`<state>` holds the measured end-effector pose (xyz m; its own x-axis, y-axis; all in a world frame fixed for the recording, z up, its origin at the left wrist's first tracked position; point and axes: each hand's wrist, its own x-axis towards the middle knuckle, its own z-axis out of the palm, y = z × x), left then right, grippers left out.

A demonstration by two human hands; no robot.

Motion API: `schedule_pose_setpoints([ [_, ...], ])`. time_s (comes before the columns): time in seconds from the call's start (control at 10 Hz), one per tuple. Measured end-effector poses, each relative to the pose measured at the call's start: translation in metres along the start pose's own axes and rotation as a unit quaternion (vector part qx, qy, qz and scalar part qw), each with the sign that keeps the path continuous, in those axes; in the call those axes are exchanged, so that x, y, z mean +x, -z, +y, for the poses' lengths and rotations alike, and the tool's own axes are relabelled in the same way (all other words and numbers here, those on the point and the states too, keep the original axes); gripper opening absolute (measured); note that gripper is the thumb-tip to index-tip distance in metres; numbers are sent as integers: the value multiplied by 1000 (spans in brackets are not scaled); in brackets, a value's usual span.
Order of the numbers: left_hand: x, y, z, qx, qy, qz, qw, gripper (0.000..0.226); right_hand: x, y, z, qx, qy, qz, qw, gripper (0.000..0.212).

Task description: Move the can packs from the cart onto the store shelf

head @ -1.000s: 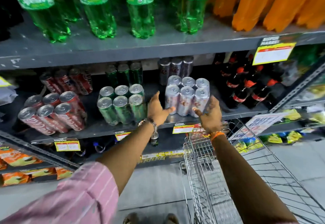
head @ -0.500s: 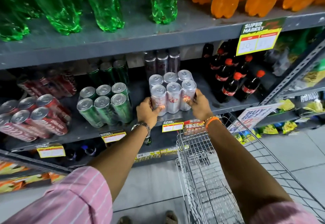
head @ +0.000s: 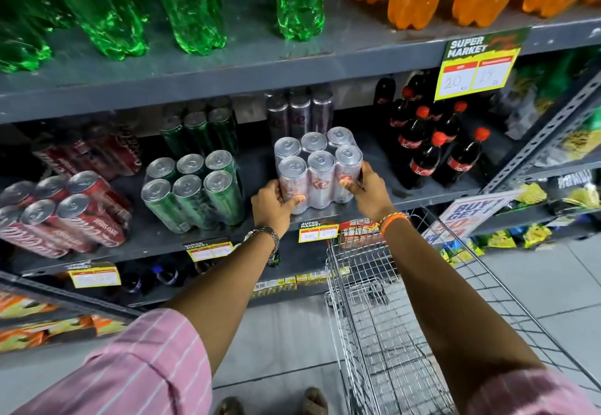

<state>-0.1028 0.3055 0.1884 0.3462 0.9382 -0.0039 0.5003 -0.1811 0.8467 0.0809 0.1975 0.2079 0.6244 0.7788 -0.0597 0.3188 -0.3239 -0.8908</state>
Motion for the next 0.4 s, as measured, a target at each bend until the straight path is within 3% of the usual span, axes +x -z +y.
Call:
schedule_pose_setpoints([
  [0.2, -5, 1, 6, 5, -2, -5, 1000, 42, -1, -1, -5, -2, -10, 3, 1000, 48],
  [0.4, -13, 8, 16, 75, -29, -3, 997, 45, -5, -4, -10, 23, -18, 7, 1000, 53],
])
